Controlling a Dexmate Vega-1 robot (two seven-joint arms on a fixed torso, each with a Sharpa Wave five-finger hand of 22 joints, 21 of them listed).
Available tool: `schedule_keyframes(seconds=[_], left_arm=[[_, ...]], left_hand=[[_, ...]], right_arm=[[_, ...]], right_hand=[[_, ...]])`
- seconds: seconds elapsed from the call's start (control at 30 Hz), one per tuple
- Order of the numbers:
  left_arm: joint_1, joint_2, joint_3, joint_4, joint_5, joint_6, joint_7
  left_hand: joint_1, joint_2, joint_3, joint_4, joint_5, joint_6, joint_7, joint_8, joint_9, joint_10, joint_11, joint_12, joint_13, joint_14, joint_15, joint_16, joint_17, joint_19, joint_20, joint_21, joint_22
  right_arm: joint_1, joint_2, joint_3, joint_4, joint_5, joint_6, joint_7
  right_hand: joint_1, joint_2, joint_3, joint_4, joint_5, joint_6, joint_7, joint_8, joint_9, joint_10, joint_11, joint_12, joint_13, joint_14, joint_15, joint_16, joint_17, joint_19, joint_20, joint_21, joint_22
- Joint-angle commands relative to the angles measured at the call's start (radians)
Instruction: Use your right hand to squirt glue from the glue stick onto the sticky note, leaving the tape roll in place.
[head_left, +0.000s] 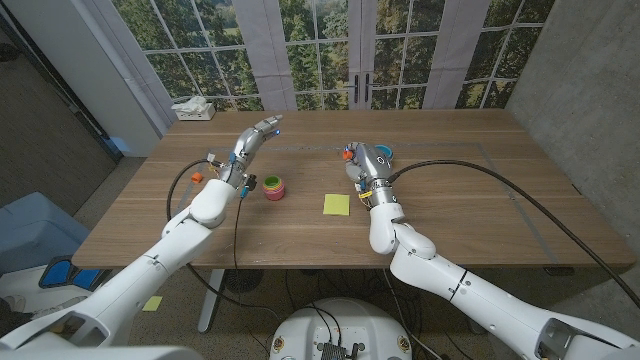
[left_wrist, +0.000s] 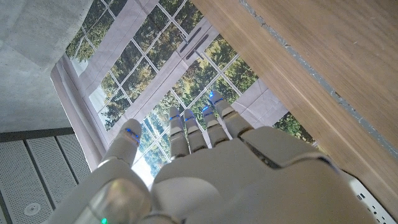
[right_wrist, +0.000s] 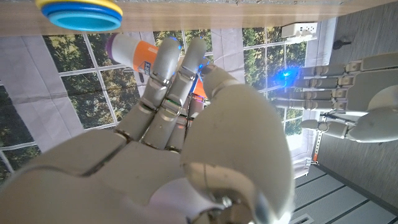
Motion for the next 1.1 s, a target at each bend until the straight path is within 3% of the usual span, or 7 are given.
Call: schedule_keyframes(seconds=[0.03,0.2,0.47,0.57,0.8,0.93,1.1], left_arm=[[0.064,0.059,-0.018,-0.110,0.047,0.049,0.015],[0.082,0.078,-0.020,-0.144,0.068,0.076,0.017],[0.100,0.107,-0.019,-0.197,0.136,0.110,0.036],[0.103,0.124,-0.017,-0.216,0.153,0.126,0.025],[0.105,0.151,-0.003,-0.259,0.169,0.178,-0.015],[0.100,0.158,0.010,-0.272,0.173,0.200,-0.037],[0.095,0.171,0.021,-0.289,0.211,0.208,-0.038]], left_hand=[[0.018,0.087,0.028,0.017,0.004,0.025,-0.009,0.004,0.006,0.011,0.007,0.000,0.003,0.010,-0.025,-0.003,0.007,-0.006,0.021,-0.004,0.005],[0.012,0.116,0.053,0.079,0.008,0.016,0.006,-0.010,0.008,0.007,0.009,-0.010,0.004,-0.004,-0.023,-0.003,0.015,-0.021,0.029,-0.006,0.008],[0.015,0.107,0.075,0.111,0.010,0.003,0.017,-0.019,0.008,0.004,-0.002,-0.016,0.005,-0.014,-0.027,-0.005,0.014,-0.037,0.028,-0.010,0.008],[0.032,0.118,0.104,0.126,0.013,0.006,0.016,-0.020,0.008,0.004,0.002,-0.019,0.004,-0.040,-0.023,-0.012,0.011,-0.072,0.024,-0.019,0.008],[0.046,0.111,0.117,0.129,0.012,-0.004,0.005,-0.025,0.008,-0.008,0.002,-0.025,0.004,-0.048,-0.028,-0.011,0.009,-0.076,0.024,-0.016,0.007],[0.089,0.122,0.158,0.121,0.010,0.006,0.027,-0.020,0.008,-0.007,0.001,-0.025,0.004,-0.062,-0.018,-0.010,0.006,-0.086,0.039,-0.014,0.006],[0.111,0.114,0.171,0.117,0.005,-0.002,0.025,-0.024,0.008,-0.015,0.000,-0.029,0.004,-0.077,-0.018,-0.011,0.007,-0.100,0.035,-0.016,0.006]], right_arm=[[-0.070,0.004,0.049,-0.024,0.032,0.075,-0.080],[-0.084,0.001,0.053,-0.030,0.027,0.088,-0.090],[-0.107,-0.005,0.070,-0.048,0.027,0.104,-0.103],[-0.116,-0.004,0.079,-0.052,0.035,0.112,-0.106],[-0.137,-0.012,0.095,-0.060,0.045,0.140,-0.117],[-0.148,-0.010,0.101,-0.056,0.040,0.165,-0.145],[-0.162,-0.012,0.113,-0.056,0.053,0.201,-0.156]], right_hand=[[0.015,0.016,0.001,0.004,0.003,0.193,-0.085,0.004,0.003,0.160,-0.090,0.002,0.007,0.005,-0.007,-0.003,0.005,0.011,-0.113,-0.001,0.006],[0.015,0.017,0.001,0.005,0.003,0.194,-0.085,0.004,0.002,0.160,-0.089,-0.001,0.008,0.006,-0.008,-0.004,0.005,0.012,-0.113,-0.002,0.006],[0.016,0.016,0.001,0.004,0.003,0.195,-0.086,0.005,0.002,0.164,-0.091,-0.006,0.011,0.008,-0.008,-0.004,0.008,0.014,-0.113,-0.005,0.006],[0.017,0.016,0.001,0.004,0.003,0.194,-0.088,0.005,0.002,0.165,-0.091,-0.006,0.012,0.008,-0.008,-0.005,0.008,0.015,-0.113,-0.005,0.006],[0.016,0.016,0.001,0.004,0.002,0.196,-0.087,0.005,0.002,0.167,-0.093,-0.008,0.015,0.010,-0.006,-0.004,0.011,0.016,-0.113,-0.006,0.006],[0.016,0.016,0.001,0.004,0.002,0.196,-0.087,0.006,0.003,0.167,-0.093,-0.009,0.017,0.010,-0.007,-0.004,0.012,0.017,-0.113,-0.006,0.006],[0.016,0.016,0.002,0.004,0.002,0.196,-0.087,0.006,0.002,0.167,-0.092,-0.013,0.017,0.011,-0.007,-0.004,0.014,0.017,-0.113,-0.008,0.006]])
